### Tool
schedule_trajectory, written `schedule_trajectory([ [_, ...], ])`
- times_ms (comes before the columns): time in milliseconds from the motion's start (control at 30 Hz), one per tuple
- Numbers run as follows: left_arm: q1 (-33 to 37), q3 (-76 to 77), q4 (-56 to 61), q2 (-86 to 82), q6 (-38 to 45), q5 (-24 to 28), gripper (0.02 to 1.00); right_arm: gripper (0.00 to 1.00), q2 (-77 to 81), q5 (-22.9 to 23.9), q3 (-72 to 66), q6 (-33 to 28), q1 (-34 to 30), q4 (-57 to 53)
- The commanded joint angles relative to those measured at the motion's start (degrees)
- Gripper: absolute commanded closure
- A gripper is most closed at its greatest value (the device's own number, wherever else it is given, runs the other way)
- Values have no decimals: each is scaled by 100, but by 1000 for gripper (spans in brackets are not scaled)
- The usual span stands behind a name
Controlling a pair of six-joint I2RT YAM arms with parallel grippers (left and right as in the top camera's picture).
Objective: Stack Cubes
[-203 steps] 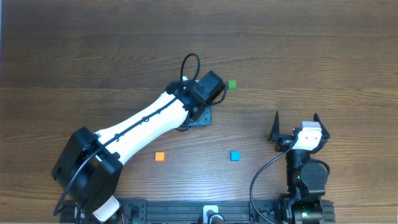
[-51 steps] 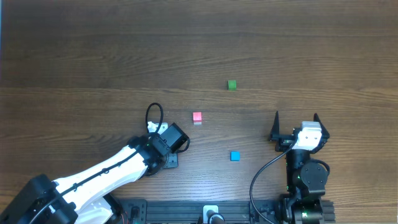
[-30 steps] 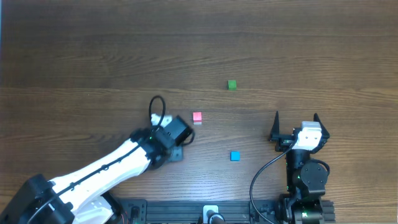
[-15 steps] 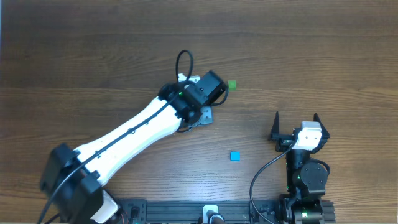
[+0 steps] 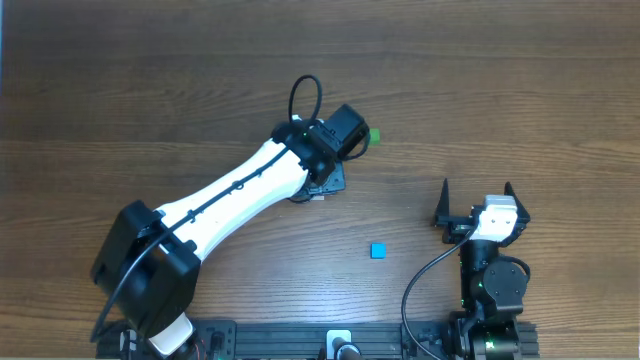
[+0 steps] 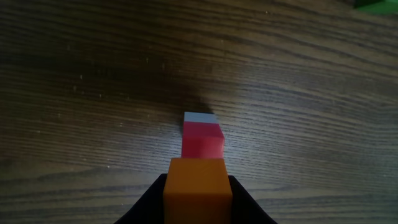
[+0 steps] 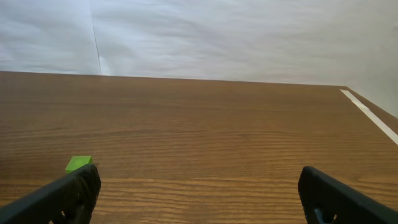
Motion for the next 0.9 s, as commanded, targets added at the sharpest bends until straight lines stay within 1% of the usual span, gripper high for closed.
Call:
schedule_trajectory([
  [33,33,136,15,223,20,42,976,7,-37,-9,-31,-26,15,-11],
  [900,33,136,146,396,20,81,976,7,-37,-9,-31,-26,15,-11],
])
